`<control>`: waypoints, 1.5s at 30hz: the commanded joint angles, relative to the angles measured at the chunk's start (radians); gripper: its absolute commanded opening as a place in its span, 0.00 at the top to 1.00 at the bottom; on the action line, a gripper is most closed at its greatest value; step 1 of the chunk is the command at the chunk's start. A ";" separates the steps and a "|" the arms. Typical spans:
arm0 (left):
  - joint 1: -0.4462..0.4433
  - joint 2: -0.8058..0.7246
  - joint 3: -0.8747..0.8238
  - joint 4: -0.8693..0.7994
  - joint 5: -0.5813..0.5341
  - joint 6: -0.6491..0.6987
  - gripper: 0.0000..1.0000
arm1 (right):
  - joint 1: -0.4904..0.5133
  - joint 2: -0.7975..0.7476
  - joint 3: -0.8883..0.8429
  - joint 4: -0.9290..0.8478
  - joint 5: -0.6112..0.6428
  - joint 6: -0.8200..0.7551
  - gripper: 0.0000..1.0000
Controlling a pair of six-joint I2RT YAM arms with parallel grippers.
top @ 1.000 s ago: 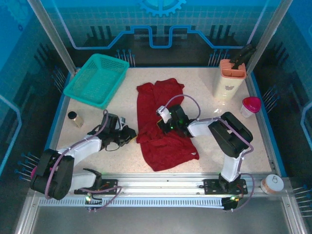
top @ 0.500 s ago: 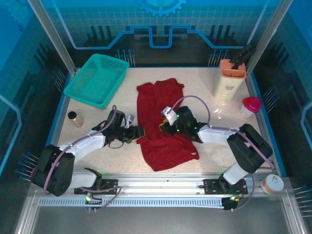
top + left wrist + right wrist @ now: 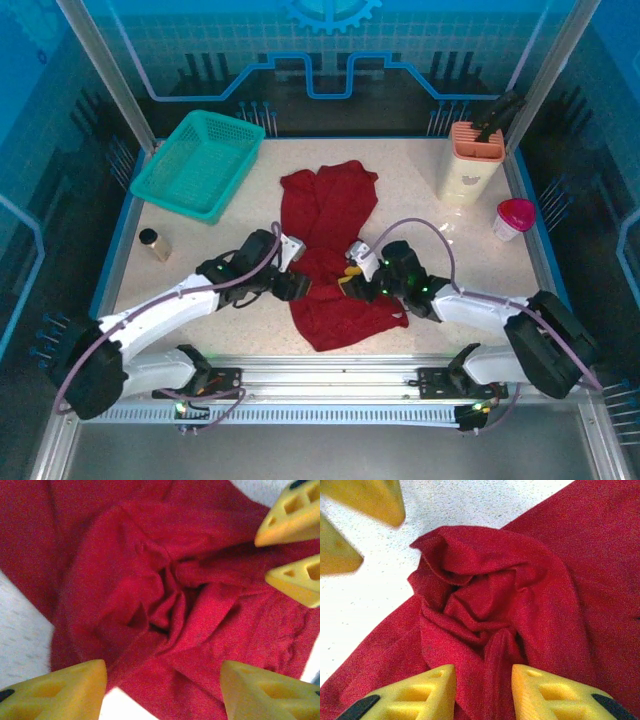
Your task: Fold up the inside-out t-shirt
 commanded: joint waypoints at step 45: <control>0.064 -0.132 0.053 -0.010 0.190 0.443 1.00 | 0.218 0.503 -0.024 1.101 -0.058 0.016 0.49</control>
